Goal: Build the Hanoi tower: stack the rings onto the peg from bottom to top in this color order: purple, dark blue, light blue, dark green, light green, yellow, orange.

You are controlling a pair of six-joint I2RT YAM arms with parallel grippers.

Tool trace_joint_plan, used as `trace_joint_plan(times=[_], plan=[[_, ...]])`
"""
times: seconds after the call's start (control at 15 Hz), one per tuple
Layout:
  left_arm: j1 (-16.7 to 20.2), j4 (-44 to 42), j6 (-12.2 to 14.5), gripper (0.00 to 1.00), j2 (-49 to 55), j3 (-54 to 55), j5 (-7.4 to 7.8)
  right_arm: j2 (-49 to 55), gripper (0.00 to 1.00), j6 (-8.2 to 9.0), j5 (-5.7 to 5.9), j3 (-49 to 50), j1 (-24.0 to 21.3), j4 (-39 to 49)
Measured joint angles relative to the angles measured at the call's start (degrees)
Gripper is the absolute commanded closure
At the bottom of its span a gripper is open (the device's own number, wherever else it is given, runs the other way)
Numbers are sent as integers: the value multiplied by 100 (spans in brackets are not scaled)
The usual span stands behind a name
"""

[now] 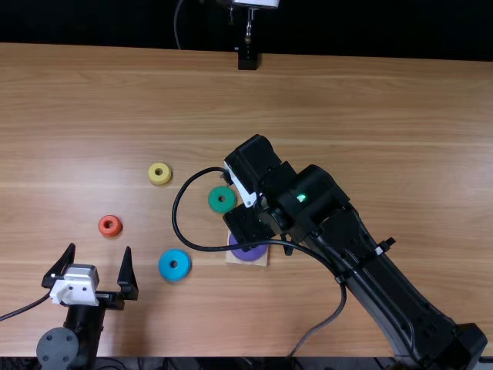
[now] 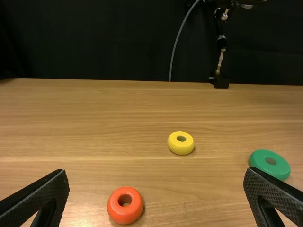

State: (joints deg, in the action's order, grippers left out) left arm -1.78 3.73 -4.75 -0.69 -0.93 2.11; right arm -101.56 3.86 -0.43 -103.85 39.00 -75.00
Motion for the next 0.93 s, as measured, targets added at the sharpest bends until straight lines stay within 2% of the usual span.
trace_joint_plan(times=[0.93], plan=[[2,0,2,0,2,0,-2,0,100,11,0,87,-2,4]])
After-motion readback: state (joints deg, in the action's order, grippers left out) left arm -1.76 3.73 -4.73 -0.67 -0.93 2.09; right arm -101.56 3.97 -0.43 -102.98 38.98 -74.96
